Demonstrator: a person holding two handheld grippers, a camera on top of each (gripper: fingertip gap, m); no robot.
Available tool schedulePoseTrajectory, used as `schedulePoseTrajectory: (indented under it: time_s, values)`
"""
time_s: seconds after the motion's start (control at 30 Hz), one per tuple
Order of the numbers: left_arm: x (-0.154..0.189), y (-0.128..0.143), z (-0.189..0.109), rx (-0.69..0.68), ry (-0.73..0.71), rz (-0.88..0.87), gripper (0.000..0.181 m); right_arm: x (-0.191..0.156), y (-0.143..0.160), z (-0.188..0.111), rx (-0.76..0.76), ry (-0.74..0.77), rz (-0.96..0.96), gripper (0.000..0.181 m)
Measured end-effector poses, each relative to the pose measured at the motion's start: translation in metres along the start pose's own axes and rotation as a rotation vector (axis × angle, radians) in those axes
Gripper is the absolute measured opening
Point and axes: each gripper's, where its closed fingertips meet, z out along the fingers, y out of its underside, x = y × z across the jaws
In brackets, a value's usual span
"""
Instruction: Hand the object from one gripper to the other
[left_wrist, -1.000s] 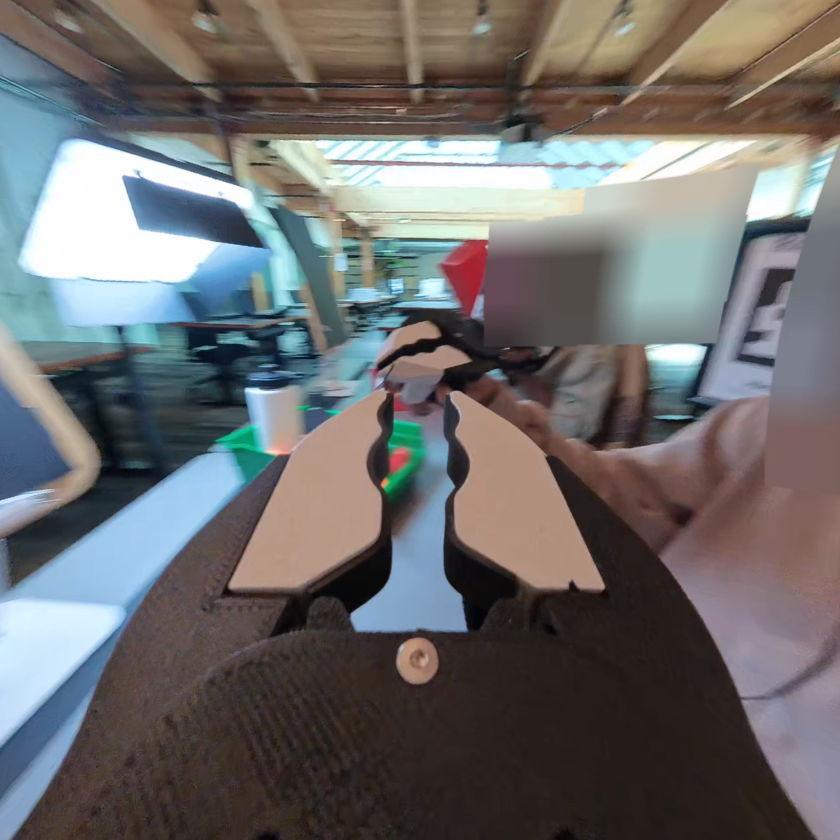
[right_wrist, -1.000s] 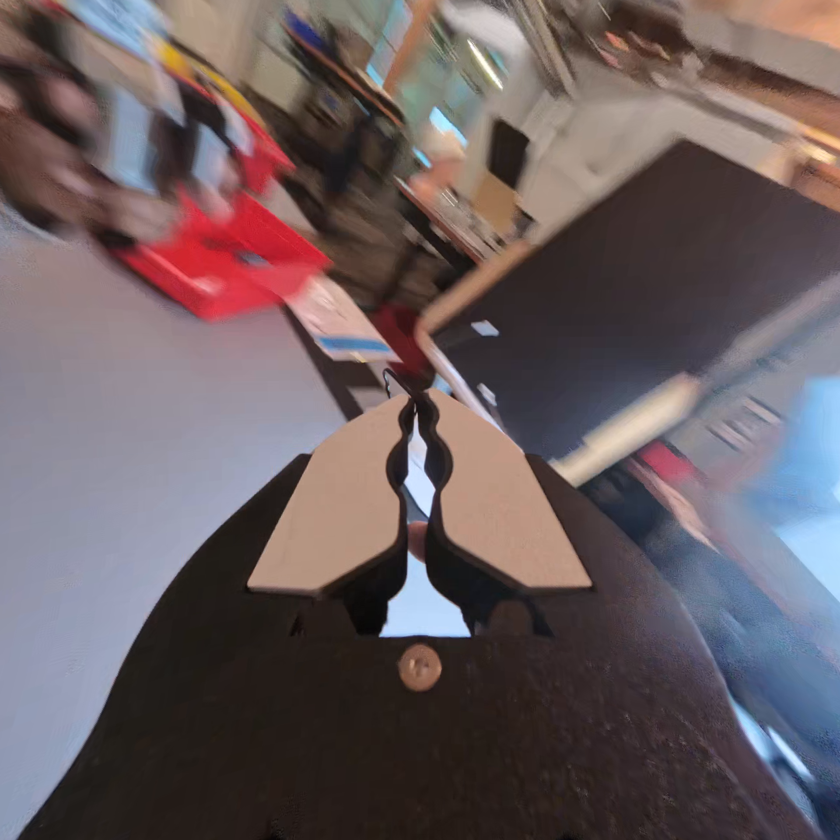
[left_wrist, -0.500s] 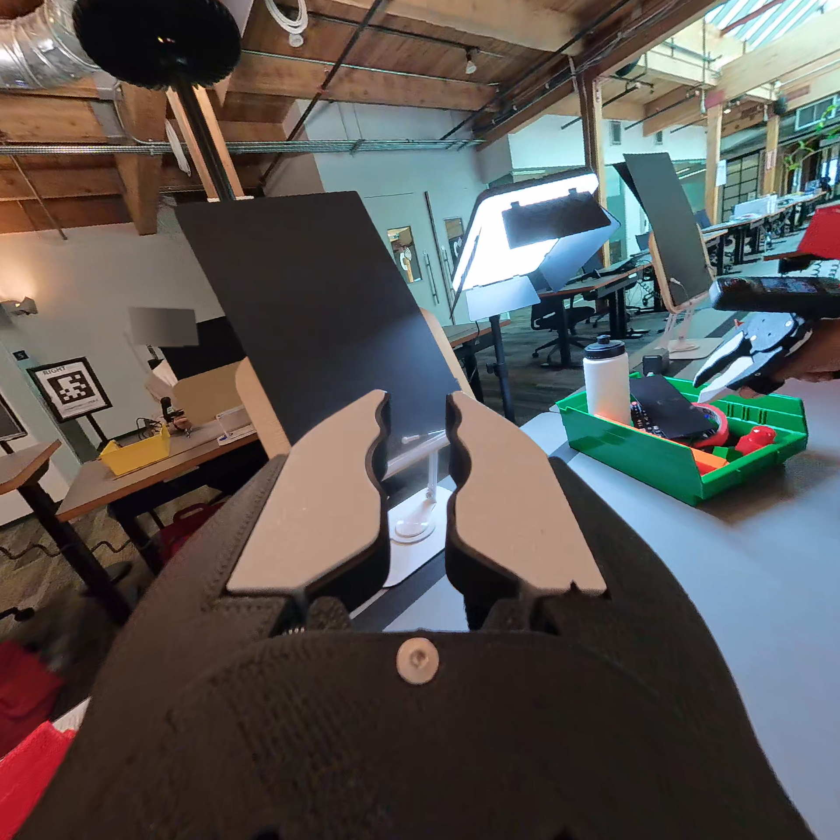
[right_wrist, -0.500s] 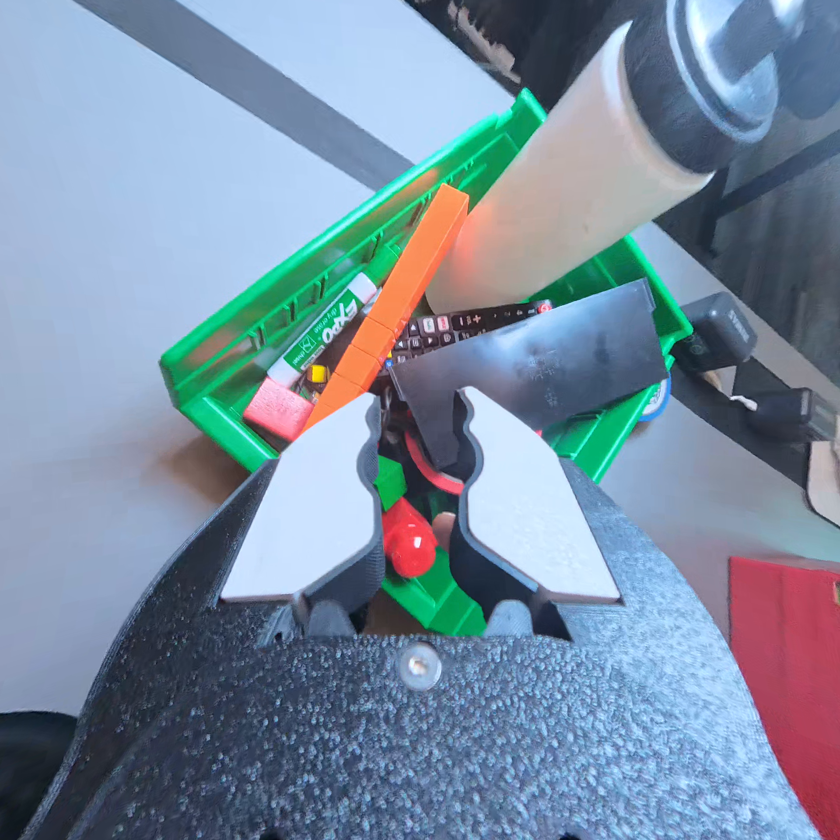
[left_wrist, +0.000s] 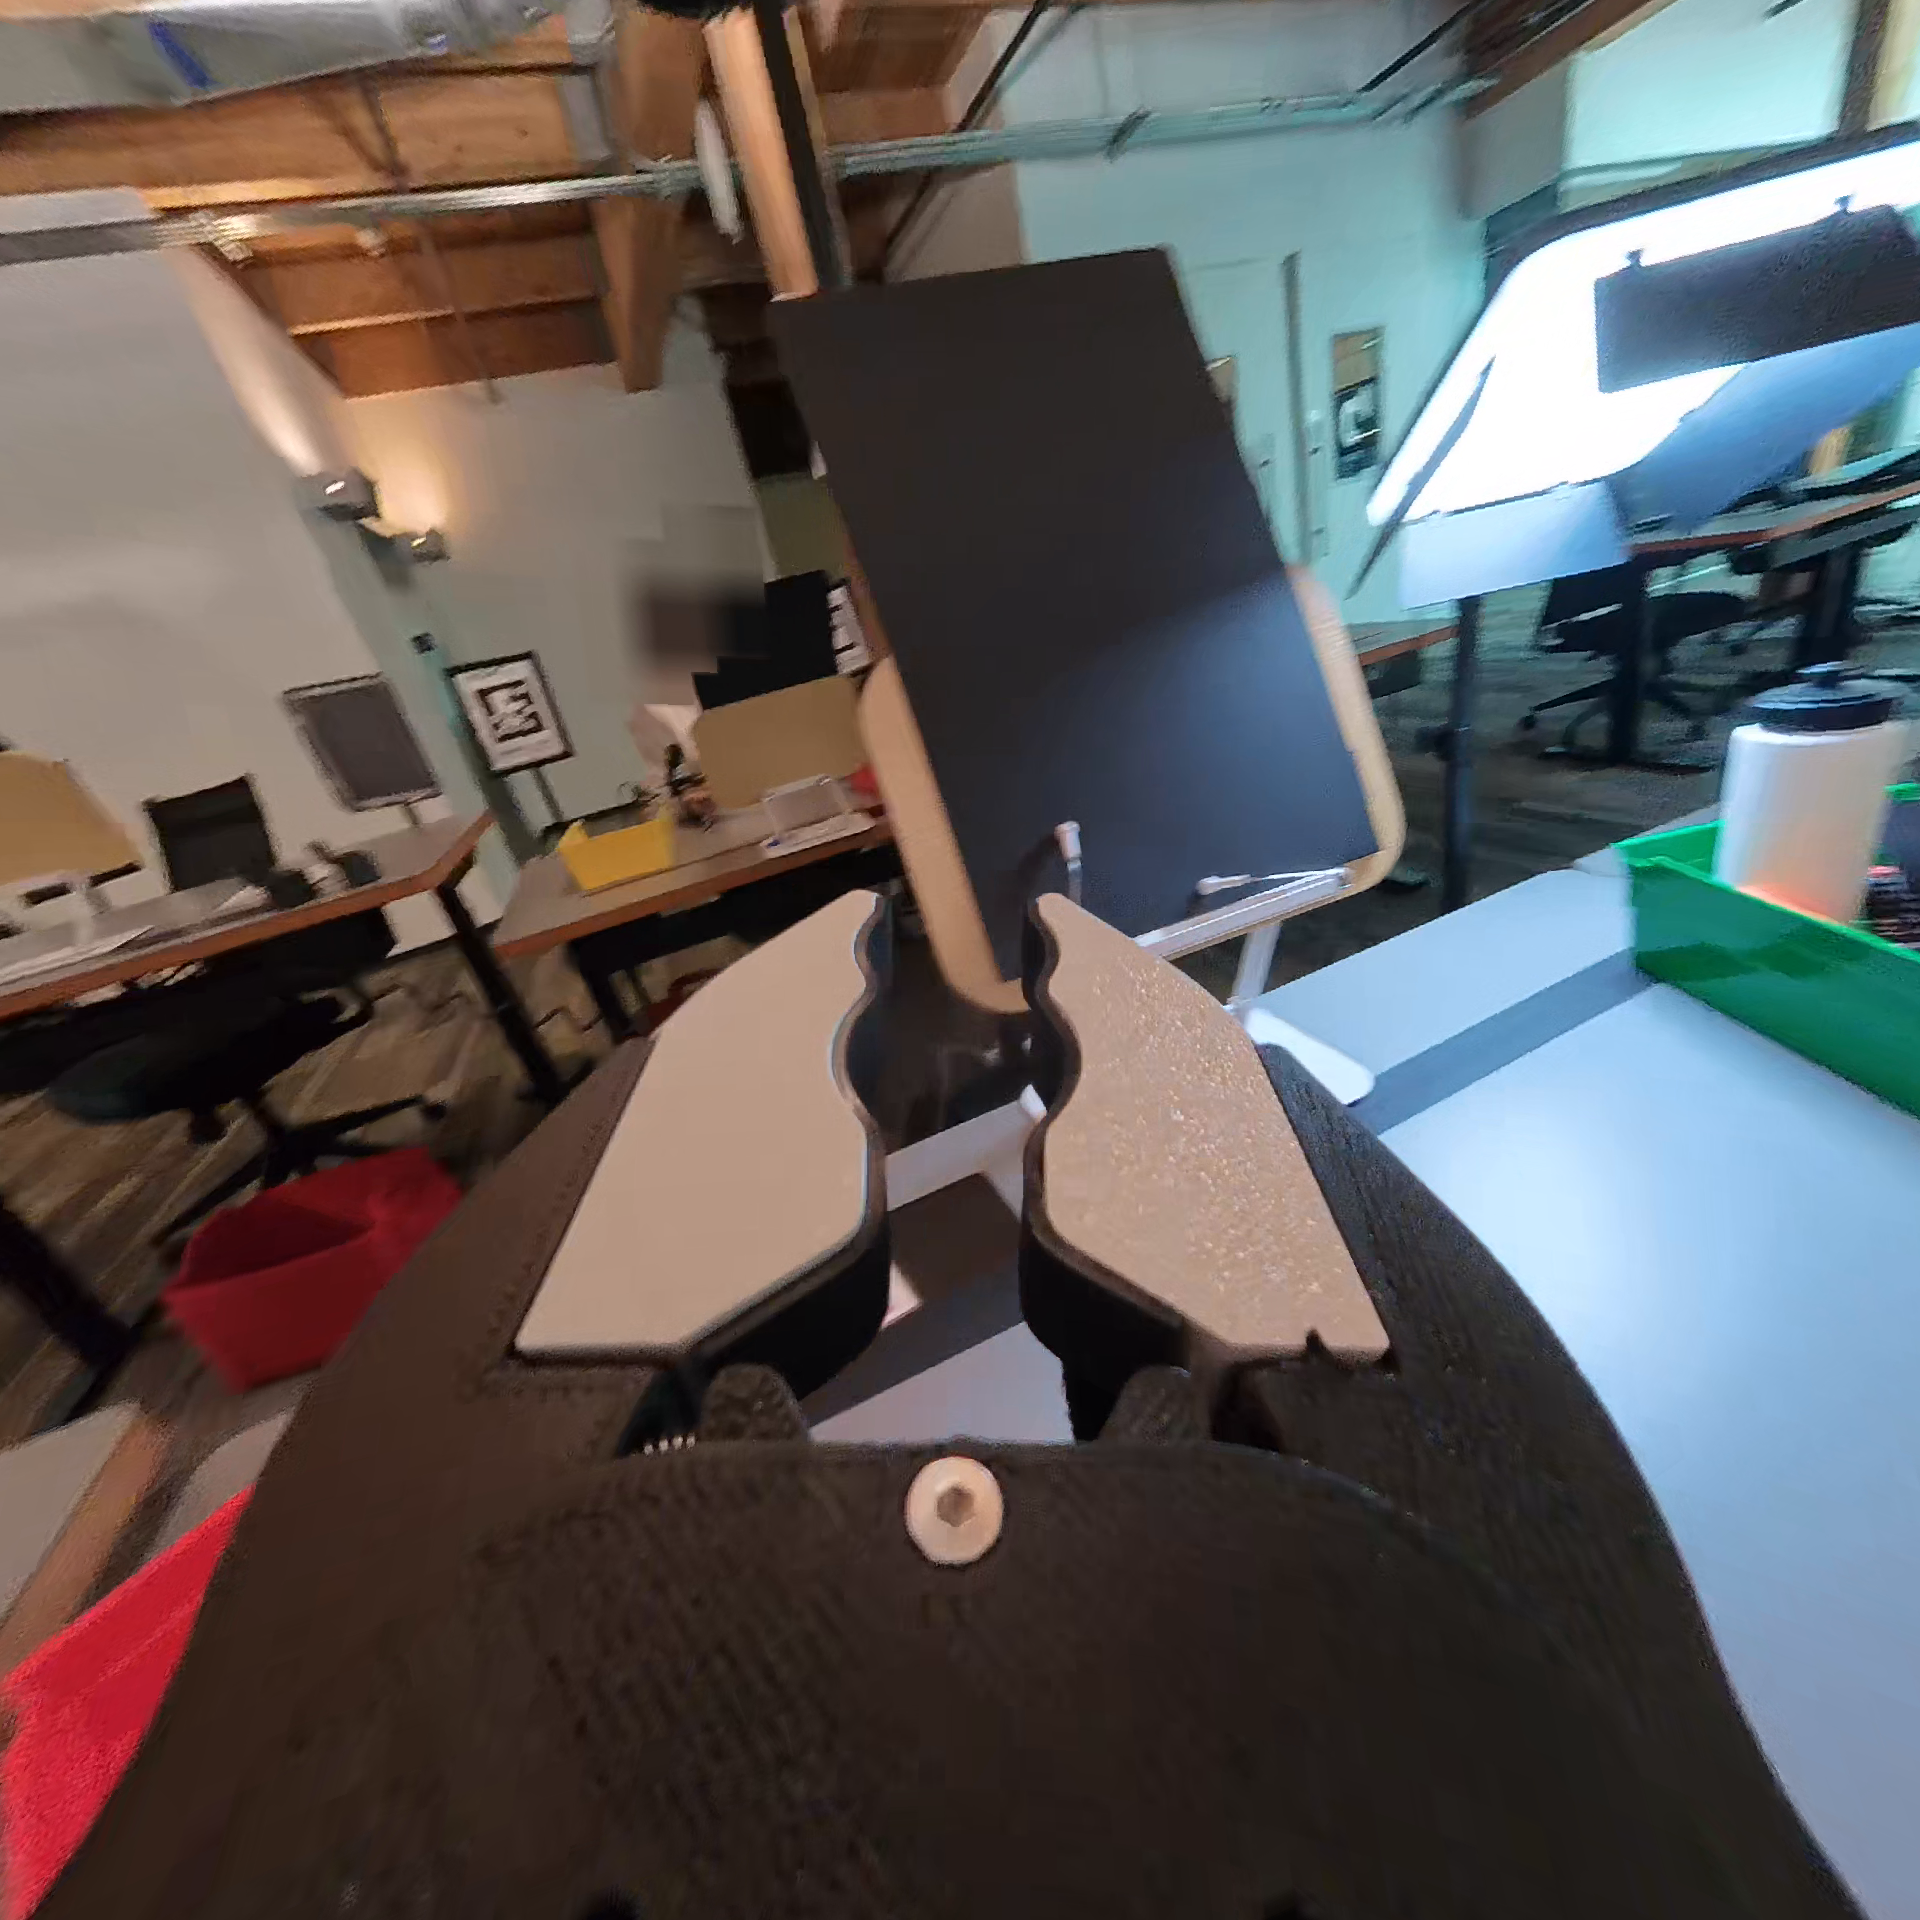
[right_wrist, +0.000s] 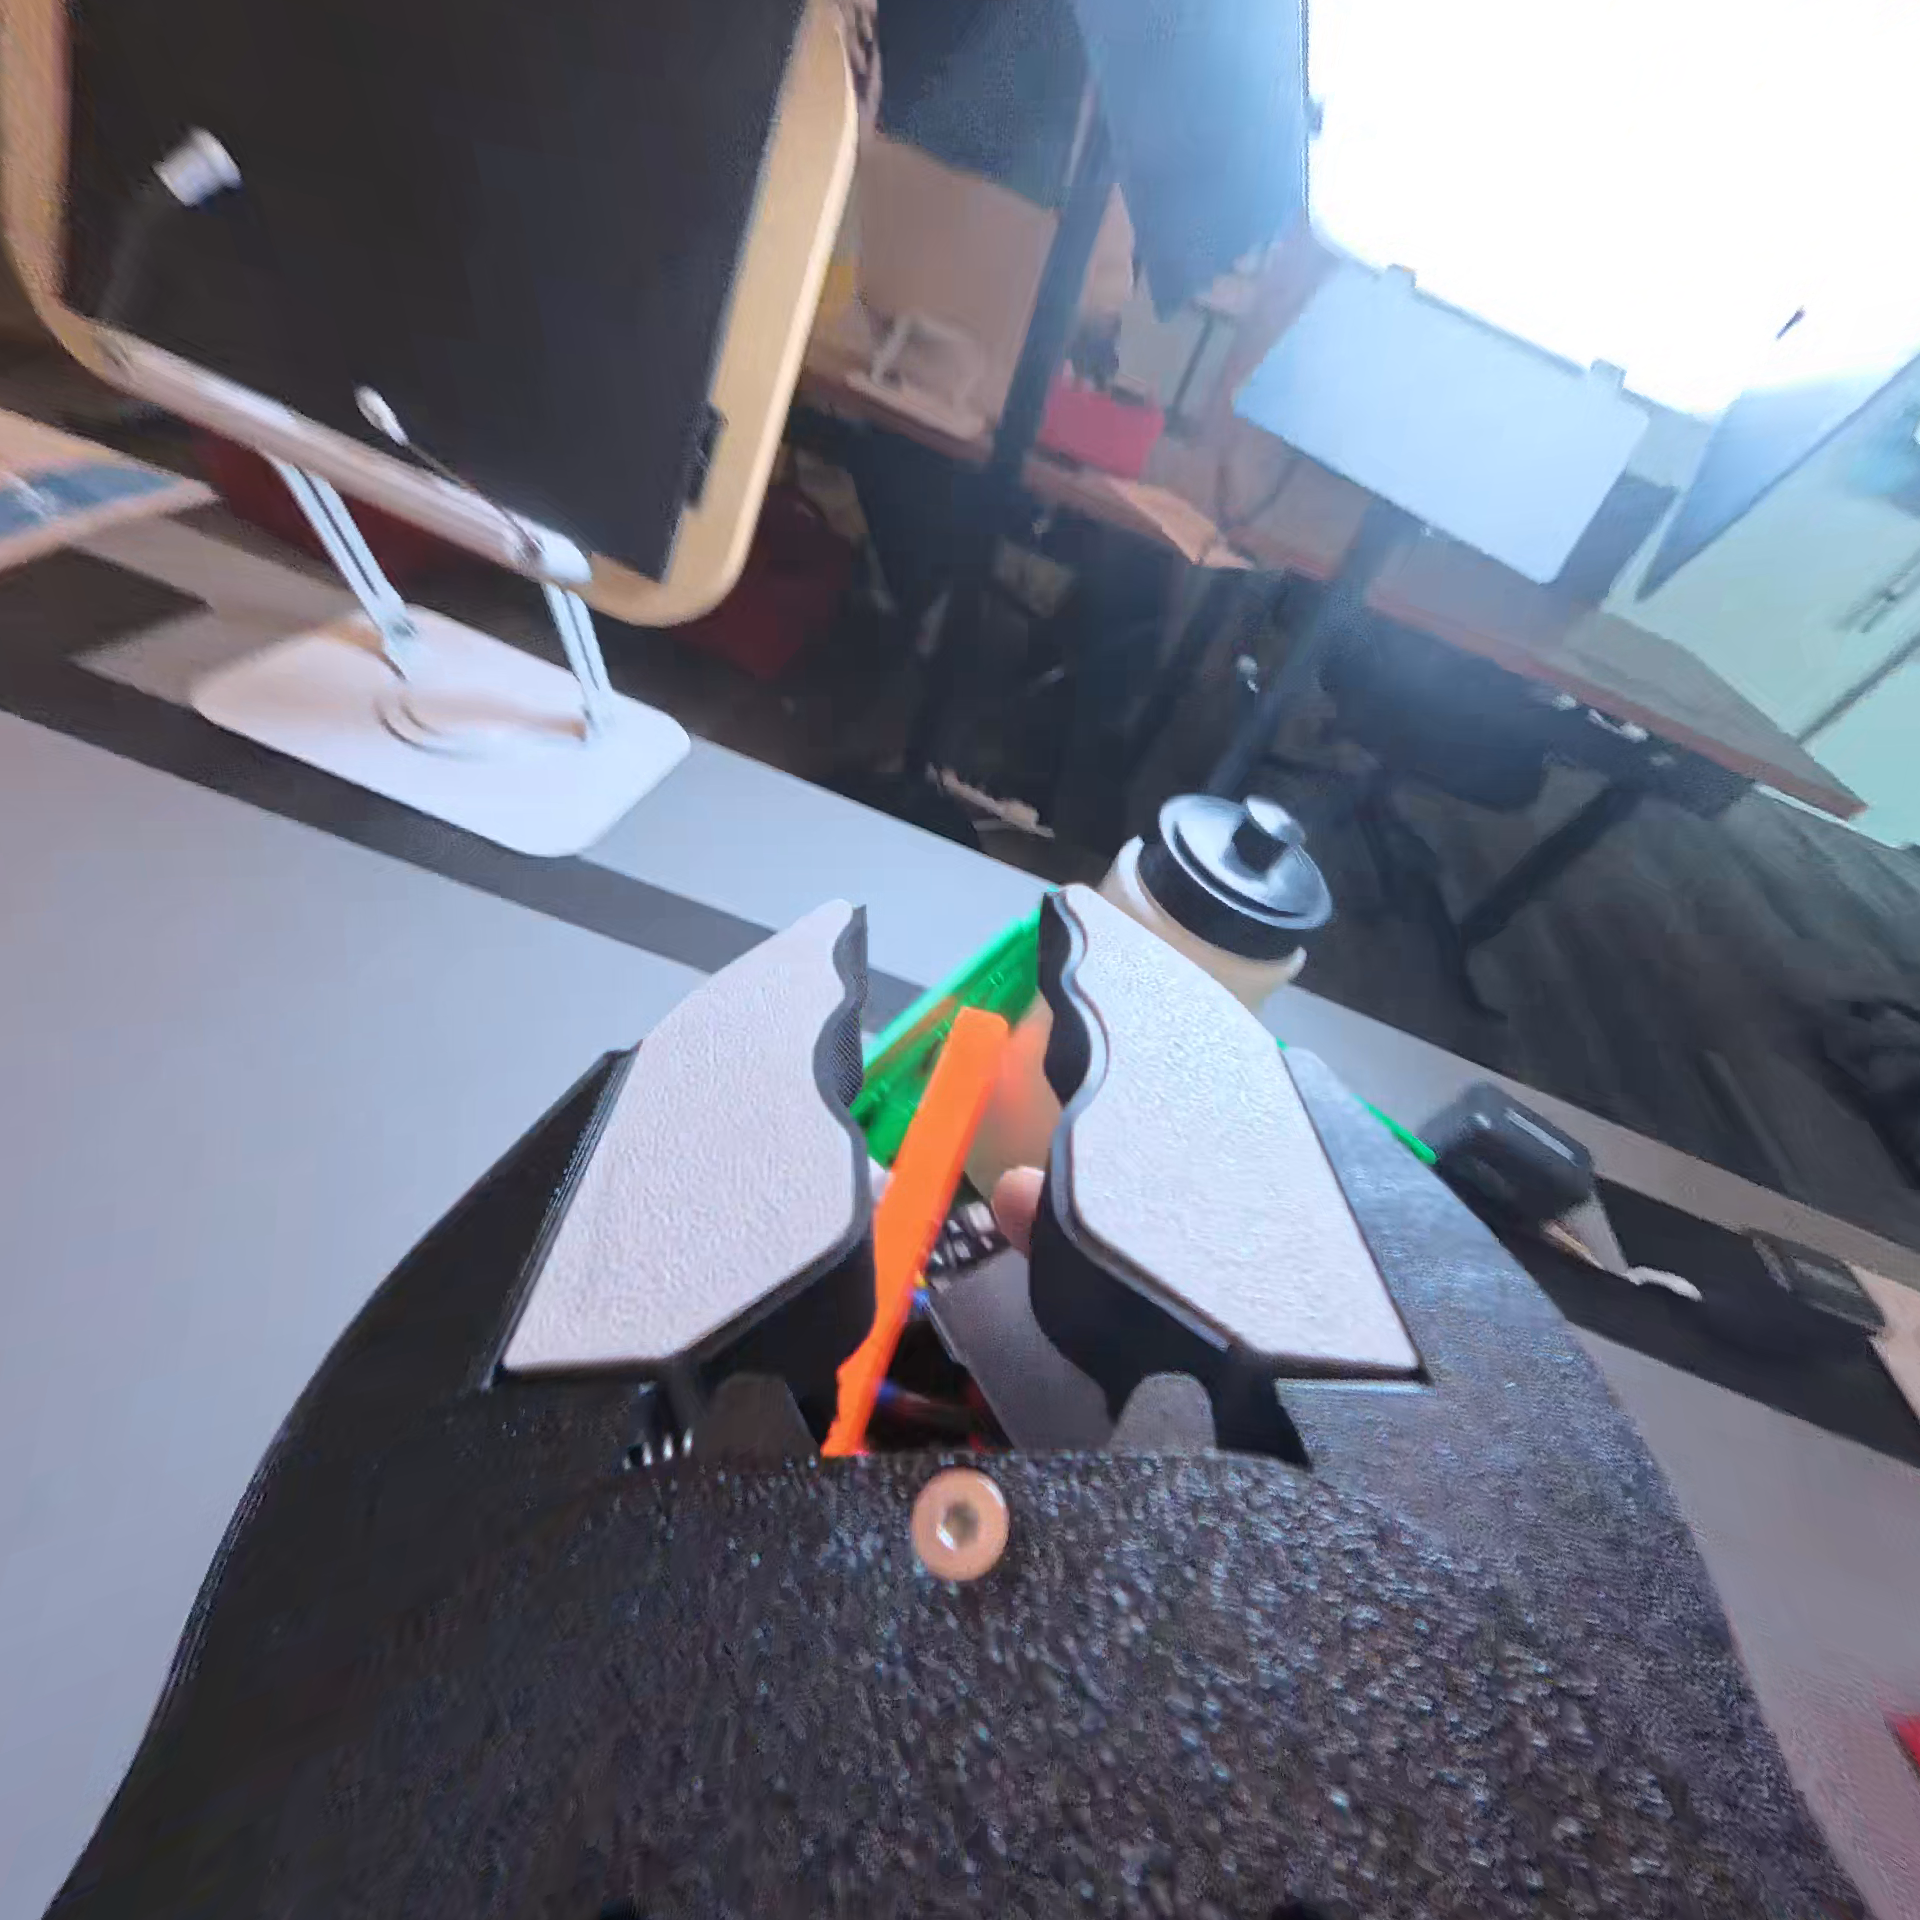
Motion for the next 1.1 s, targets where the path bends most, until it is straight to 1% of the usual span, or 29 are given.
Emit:
schedulePoseTrajectory:
  time_s: [0.07,0.13,0.23,0.3,0.4,0.47,0.57,0.63,0.73,0.83,0.93,0.97,1.03,1.1]
  values:
    - [-0.033,0.015,-0.006,-0.06,-0.114,0.01,0.023,-0.02,-0.023,-0.003,0.119,-0.099,0.09,0.033]
    - [-0.064,0.038,-0.01,-0.138,-0.203,-0.007,0.025,-0.043,-0.043,-0.006,0.218,-0.223,0.181,0.033]
    - [-0.099,0.079,-0.012,-0.241,-0.279,-0.075,0.029,-0.079,-0.062,-0.008,0.321,-0.4,0.279,0.029]
    - [-0.115,0.111,-0.009,-0.302,-0.307,-0.147,0.031,-0.101,-0.069,-0.006,0.354,-0.487,0.327,0.027]
    - [-0.139,0.163,0.002,-0.38,-0.36,-0.232,0.035,-0.13,-0.07,0.005,0.369,-0.543,0.345,0.027]
    - [-0.158,0.197,0.009,-0.45,-0.406,-0.252,0.038,-0.149,-0.065,0.016,0.354,-0.558,0.327,0.027]
    - [-0.185,0.246,0.017,-0.569,-0.445,-0.347,0.041,-0.173,-0.053,0.032,0.327,-0.572,0.289,0.027]
    - [-0.196,0.278,0.021,-0.665,-0.456,-0.406,0.044,-0.185,-0.044,0.041,0.304,-0.578,0.269,0.026]
    - [-0.204,0.32,0.026,-0.817,-0.465,-0.44,0.053,-0.196,-0.037,0.048,0.282,-0.601,0.264,0.026]
    - [-0.209,0.352,0.028,-0.933,-0.471,-0.466,0.058,-0.198,-0.03,0.052,0.262,-0.612,0.277,0.025]
    - [-0.218,0.374,0.024,-1.013,-0.509,-0.466,0.061,-0.196,-0.024,0.056,0.248,-0.616,0.288,0.023]
    - [-0.221,0.375,0.026,-1.005,-0.525,-0.455,0.055,-0.195,-0.022,0.058,0.244,-0.616,0.29,0.023]
    - [-0.223,0.377,0.029,-1.013,-0.537,-0.445,0.056,-0.194,-0.018,0.062,0.231,-0.619,0.298,0.022]
    - [-0.224,0.379,0.028,-1.054,-0.557,-0.379,0.054,-0.195,-0.013,0.066,0.212,-0.625,0.306,0.022]
